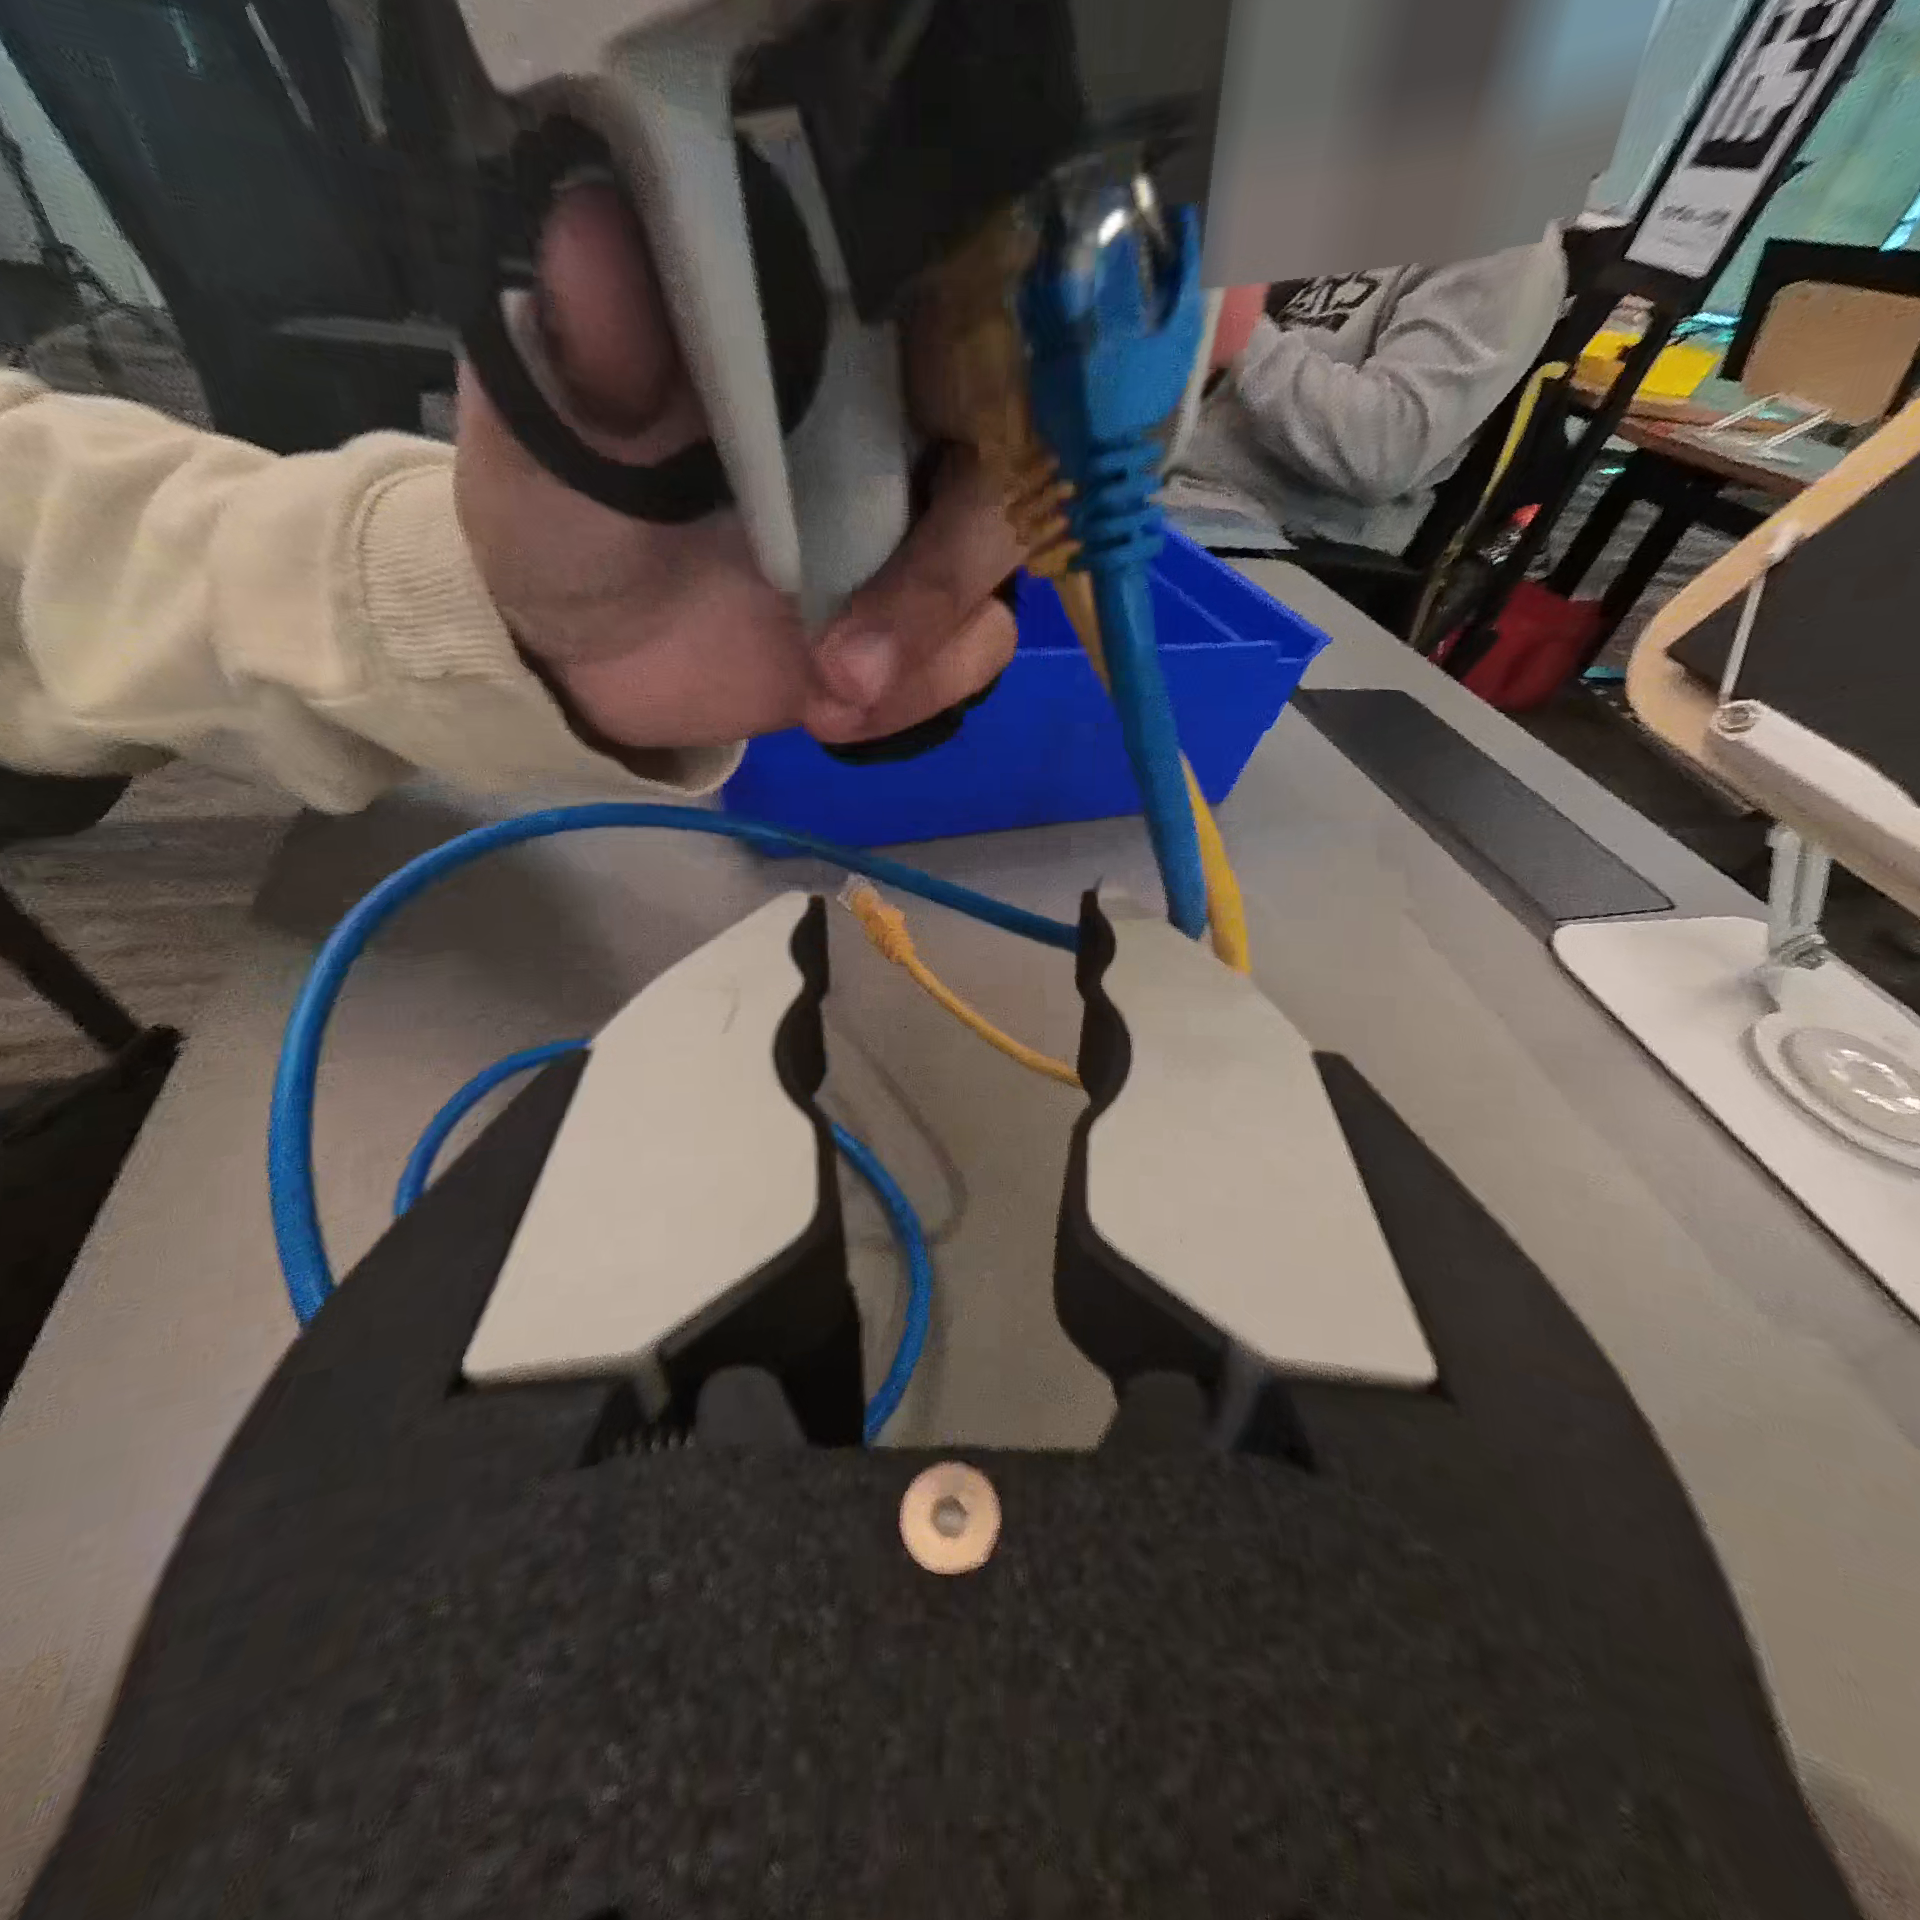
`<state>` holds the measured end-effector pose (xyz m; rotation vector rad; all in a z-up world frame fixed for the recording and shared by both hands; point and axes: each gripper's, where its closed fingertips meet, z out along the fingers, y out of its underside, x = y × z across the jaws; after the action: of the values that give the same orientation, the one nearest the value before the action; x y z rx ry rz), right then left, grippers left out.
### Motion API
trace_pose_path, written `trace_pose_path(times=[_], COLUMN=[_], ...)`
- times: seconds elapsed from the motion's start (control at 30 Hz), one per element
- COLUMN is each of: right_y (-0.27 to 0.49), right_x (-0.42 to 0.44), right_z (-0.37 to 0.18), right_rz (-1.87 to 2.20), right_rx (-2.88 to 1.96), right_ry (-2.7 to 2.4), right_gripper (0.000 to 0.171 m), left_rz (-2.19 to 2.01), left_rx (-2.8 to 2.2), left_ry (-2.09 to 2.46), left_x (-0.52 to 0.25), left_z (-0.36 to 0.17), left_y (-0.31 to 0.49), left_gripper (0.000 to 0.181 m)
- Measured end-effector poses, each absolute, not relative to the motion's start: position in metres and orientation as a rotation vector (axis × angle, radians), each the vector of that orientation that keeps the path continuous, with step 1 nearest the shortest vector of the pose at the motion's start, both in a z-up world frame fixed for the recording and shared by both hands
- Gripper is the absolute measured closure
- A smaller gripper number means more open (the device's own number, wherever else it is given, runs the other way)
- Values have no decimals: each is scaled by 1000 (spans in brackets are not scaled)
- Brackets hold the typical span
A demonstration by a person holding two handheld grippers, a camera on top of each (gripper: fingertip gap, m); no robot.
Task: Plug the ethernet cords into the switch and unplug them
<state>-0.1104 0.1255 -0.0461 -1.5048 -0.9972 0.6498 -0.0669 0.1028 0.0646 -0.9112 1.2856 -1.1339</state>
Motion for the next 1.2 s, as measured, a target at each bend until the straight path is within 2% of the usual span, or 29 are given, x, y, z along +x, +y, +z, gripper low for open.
trace_pose_path(times=[0.27,0.33,0.43,0.47,0.5,0.53,0.6,0.73,0.9,1.1,1.2], right_y=[135,137,143,146,147,144,140,126,126,127,126], right_x=[-74,-71,-90,-93,-93,-90,-76,-40,-32,-38,-55], right_z=[-29,-26,-44,-48,-49,-45,-40,-21,-28,-32,-31], right_rz=[570,565,648,655,656,660,628,351,-217,-539,-598], right_rx=[-1456,-1414,-1499,-1510,-1494,-1466,-1497,-1562,-1640,-1574,-1483], right_ry=[-843,-795,-807,-791,-767,-757,-777,-899,-1151,-1264,-1312], right_gripper=[141,135,111,117,147,165,167,167,170,170,170], left_rz=[-1121,-1083,-1192,-1232,-1254,-1249,-1176,-1015,-761,-502,-328], left_rx=[-1071,-1158,-1140,-1128,-1122,-1122,-1160,-1314,-1469,-1475,-1444], left_ry=[1227,1200,1203,1203,1212,1230,1300,1501,1576,1541,1591], left_x=[-74,-69,-55,-51,-48,-47,-53,-79,-99,-126,-130], left_z=[53,42,43,47,49,51,44,-2,-40,-46,-58], left_y=[126,137,123,117,112,109,109,116,122,123,126], left_gripper=[156,154,157,157,157,157,156,152,147,129,134])
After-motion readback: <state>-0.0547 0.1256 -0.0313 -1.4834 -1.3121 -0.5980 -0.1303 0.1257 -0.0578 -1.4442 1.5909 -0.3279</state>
